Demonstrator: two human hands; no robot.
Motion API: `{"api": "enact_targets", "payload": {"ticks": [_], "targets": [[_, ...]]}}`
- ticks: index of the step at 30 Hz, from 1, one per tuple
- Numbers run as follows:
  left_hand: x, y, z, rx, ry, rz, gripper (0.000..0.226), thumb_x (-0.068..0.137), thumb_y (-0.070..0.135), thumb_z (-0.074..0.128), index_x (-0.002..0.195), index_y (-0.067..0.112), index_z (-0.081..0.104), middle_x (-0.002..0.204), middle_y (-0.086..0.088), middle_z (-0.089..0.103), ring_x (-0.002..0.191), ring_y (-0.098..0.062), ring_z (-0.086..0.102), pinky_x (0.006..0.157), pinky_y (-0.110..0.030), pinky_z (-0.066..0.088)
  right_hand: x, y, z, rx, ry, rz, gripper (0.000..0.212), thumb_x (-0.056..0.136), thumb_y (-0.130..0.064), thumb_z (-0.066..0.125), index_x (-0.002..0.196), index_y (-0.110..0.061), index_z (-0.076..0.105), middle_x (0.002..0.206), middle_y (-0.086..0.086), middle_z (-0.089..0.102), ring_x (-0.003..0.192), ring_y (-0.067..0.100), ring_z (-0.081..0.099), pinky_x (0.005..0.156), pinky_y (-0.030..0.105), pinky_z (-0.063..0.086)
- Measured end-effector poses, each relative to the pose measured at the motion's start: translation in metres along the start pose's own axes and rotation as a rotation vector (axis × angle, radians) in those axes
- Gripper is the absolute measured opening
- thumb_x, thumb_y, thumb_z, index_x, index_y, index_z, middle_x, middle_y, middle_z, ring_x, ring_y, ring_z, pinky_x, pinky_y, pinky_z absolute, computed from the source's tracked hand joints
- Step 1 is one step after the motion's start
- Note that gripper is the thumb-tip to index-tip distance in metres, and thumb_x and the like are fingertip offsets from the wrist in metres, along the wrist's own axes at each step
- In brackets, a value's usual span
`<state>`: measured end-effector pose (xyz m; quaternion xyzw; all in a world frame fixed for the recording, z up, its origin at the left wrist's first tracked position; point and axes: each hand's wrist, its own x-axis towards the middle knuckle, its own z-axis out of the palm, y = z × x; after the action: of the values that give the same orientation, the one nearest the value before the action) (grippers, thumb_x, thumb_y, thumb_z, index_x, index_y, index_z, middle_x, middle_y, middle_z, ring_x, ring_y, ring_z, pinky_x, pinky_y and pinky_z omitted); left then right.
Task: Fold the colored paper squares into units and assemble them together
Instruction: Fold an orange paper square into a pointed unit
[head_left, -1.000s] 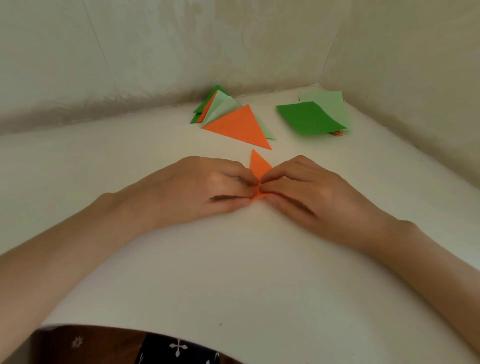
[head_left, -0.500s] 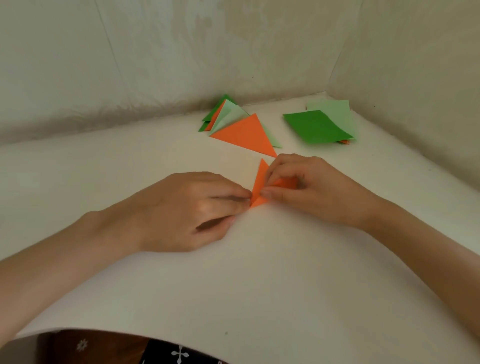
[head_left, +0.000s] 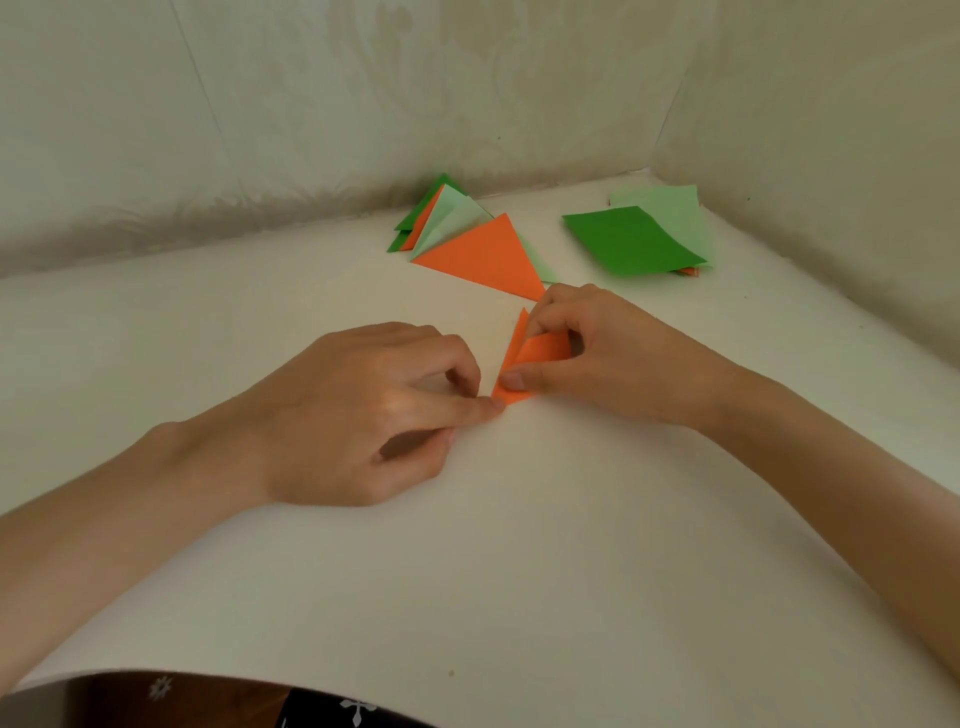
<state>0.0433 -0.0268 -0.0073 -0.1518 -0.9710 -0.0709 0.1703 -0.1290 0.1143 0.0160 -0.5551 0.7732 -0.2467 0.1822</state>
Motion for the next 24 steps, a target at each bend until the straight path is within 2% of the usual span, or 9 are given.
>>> {"api": "enact_targets", "payload": {"ticks": [1,3,5,11,15,17,19,21,24], "targets": [[0.000,-0.001,0.000,-0.023,-0.006,-0.007,0.033,0.089,0.022,0.048,0.113,0.018,0.070,0.101,-0.003,0.062,0.083,-0.023,0.061,0.068,-0.037,0.050,0.001,-0.001,-0.001,-0.007,-0.011,-0.001,0.012,0.076,-0.032,0.073,0.072,-0.027,0.064,0.085,-0.008,0.052,0.069,-0.005,0.046,0.062,0.010,0.036],[-0.001,-0.003,0.001,-0.073,-0.012,-0.024,0.033,0.088,0.021,0.051,0.114,0.019,0.070,0.104,-0.002,0.061,0.085,-0.022,0.061,0.069,-0.037,0.050,0.004,-0.004,-0.002,-0.057,-0.037,0.007,0.028,0.077,-0.037,0.071,0.080,-0.009,0.069,0.088,0.008,0.058,0.071,0.012,0.051,0.065,0.027,0.041],[-0.001,-0.003,0.001,-0.117,-0.016,-0.038,0.033,0.087,0.020,0.051,0.115,0.020,0.069,0.105,-0.001,0.060,0.087,-0.021,0.061,0.069,-0.037,0.050,0.007,-0.006,-0.002,-0.097,-0.053,0.024,0.040,0.077,-0.041,0.068,0.083,-0.002,0.067,0.094,0.016,0.061,0.081,0.026,0.054,0.071,0.039,0.042],[-0.001,-0.001,0.001,-0.154,-0.012,-0.041,0.033,0.089,0.022,0.050,0.115,0.019,0.069,0.108,0.001,0.060,0.092,-0.017,0.060,0.071,-0.036,0.051,0.010,-0.007,-0.003,-0.180,-0.080,0.062,0.044,0.079,-0.047,0.064,0.087,-0.004,0.066,0.096,0.015,0.060,0.081,0.023,0.053,0.072,0.036,0.041],[0.000,0.000,0.001,-0.135,0.002,-0.022,0.034,0.088,0.019,0.048,0.115,0.015,0.069,0.114,-0.002,0.062,0.096,-0.020,0.062,0.073,-0.037,0.052,0.010,-0.009,-0.002,-0.215,-0.076,0.065,0.044,0.079,-0.050,0.061,0.084,-0.006,0.063,0.094,0.012,0.057,0.080,0.013,0.039,0.067,0.032,0.036],[0.001,0.000,0.002,-0.129,0.013,-0.002,0.034,0.087,0.016,0.049,0.113,0.012,0.070,0.118,-0.002,0.064,0.099,-0.022,0.063,0.077,-0.038,0.052,0.008,-0.008,0.000,-0.266,-0.068,0.054,0.039,0.081,-0.051,0.059,0.081,-0.012,0.060,0.090,0.005,0.052,0.085,0.013,0.034,0.075,0.033,0.036],[0.002,0.002,0.002,-0.135,0.013,-0.003,0.033,0.087,0.015,0.049,0.112,0.011,0.070,0.117,-0.001,0.065,0.100,-0.020,0.063,0.080,-0.036,0.052,0.005,-0.003,0.005,-0.356,0.008,0.072,0.044,0.075,-0.063,0.051,0.086,-0.020,0.053,0.087,-0.005,0.040,0.091,0.014,0.031,0.082,0.032,0.034],[0.002,0.004,0.001,-0.151,0.005,-0.024,0.033,0.088,0.018,0.048,0.111,0.011,0.071,0.116,0.001,0.066,0.100,-0.017,0.063,0.080,-0.034,0.052,0.000,0.006,0.008,-0.374,0.147,0.127,0.054,0.065,-0.072,0.043,0.090,-0.024,0.045,0.092,-0.008,0.035,0.093,0.013,0.028,0.083,0.028,0.028],[0.002,0.006,0.000,-0.172,0.007,-0.050,0.033,0.088,0.019,0.048,0.110,0.013,0.072,0.114,0.003,0.066,0.101,-0.012,0.063,0.079,-0.031,0.052,-0.002,0.024,0.004,-0.444,0.276,0.178,0.054,0.071,-0.071,0.037,0.094,-0.022,0.044,0.098,-0.005,0.037,0.095,0.014,0.030,0.084,0.027,0.025]]}}
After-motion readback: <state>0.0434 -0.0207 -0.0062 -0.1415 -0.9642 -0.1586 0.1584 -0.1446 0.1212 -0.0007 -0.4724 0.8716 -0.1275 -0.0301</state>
